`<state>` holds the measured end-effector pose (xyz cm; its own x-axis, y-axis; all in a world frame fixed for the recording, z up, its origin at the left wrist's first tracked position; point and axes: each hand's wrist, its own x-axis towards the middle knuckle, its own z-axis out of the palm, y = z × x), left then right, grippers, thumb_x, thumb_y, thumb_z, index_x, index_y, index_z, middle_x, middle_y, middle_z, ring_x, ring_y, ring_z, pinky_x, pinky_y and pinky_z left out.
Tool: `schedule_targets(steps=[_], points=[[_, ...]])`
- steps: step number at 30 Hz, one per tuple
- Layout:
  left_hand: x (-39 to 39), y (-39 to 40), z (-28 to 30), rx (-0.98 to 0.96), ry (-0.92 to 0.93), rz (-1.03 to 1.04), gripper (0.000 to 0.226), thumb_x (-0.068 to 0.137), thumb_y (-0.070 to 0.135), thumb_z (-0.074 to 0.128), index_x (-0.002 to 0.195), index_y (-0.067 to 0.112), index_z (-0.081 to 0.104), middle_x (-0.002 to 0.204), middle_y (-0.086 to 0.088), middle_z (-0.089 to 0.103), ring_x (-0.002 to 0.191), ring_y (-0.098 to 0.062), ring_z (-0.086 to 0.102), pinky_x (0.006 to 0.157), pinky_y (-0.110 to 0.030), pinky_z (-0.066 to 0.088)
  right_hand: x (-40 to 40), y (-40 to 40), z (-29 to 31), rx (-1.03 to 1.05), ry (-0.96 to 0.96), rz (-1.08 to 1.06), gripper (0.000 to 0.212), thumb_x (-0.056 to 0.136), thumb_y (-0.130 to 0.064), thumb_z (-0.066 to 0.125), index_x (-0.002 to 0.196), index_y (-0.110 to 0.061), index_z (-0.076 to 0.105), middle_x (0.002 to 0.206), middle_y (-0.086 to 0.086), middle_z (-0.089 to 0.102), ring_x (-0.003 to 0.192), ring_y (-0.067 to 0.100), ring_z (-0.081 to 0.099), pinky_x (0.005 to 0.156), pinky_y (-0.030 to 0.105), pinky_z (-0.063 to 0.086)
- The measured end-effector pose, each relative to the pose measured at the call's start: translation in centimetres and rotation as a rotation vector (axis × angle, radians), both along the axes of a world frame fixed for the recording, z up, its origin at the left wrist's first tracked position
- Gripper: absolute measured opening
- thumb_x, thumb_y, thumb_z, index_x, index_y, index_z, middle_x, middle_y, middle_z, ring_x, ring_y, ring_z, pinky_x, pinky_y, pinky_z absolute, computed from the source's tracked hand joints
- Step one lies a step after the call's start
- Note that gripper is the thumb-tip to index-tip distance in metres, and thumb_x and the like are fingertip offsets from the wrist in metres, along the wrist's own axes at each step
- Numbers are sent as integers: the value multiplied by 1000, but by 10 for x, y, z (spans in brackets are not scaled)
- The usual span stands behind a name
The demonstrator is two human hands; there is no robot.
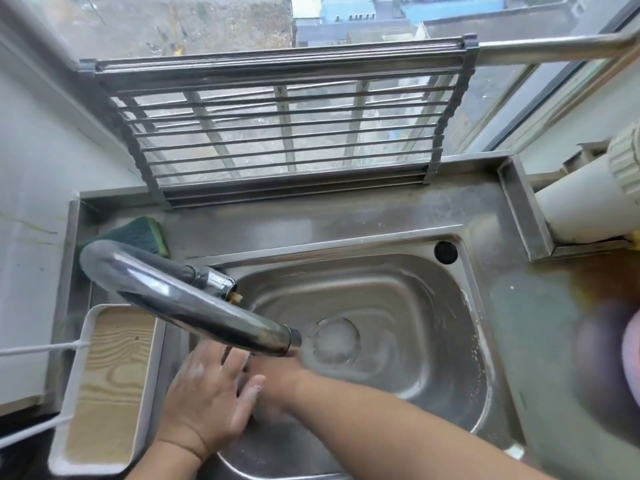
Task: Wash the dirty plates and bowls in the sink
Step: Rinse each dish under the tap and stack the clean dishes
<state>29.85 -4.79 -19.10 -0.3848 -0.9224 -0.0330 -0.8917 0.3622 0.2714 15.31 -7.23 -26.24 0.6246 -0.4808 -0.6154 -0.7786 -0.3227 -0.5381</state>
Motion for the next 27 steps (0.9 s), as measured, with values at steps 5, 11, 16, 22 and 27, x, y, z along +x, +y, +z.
schedule_targets(steps=[5,11,16,22,27], points=[[-2,-2,2,-31,1,-21,51,94,55,48,125,16,56,108,-21,62,96,-36,49,82,-44,39,-82,-67,-15,-326,225,-174,52,110,-37,37,161,-32,33,171,9,22,154,41,23,122,54,18],[0,-1,1,-25,-14,-35,54,90,54,52,123,13,64,116,-16,56,98,-39,56,89,-44,40,-198,20,-6,0,612,-494,44,101,-16,41,144,-22,50,155,18,45,134,37,56,104,45,53],[-5,-3,8,-44,5,-56,61,103,60,29,134,15,56,122,-17,57,108,-36,51,94,-43,40,-95,50,24,259,304,-227,36,91,-44,59,118,-23,70,129,9,70,123,32,65,102,36,49],[-4,-3,1,-73,-28,-64,56,84,52,56,128,18,55,121,-17,58,103,-35,52,90,-45,43,-46,-53,2,73,214,-237,57,100,-29,61,154,-23,46,155,16,47,139,38,47,110,43,43],[-1,-1,1,-55,-23,-46,50,97,57,44,120,16,62,116,-9,55,95,-31,56,77,-45,56,-168,-35,-19,-45,547,-338,52,100,-22,54,152,-19,49,166,17,26,140,42,42,108,50,44]])
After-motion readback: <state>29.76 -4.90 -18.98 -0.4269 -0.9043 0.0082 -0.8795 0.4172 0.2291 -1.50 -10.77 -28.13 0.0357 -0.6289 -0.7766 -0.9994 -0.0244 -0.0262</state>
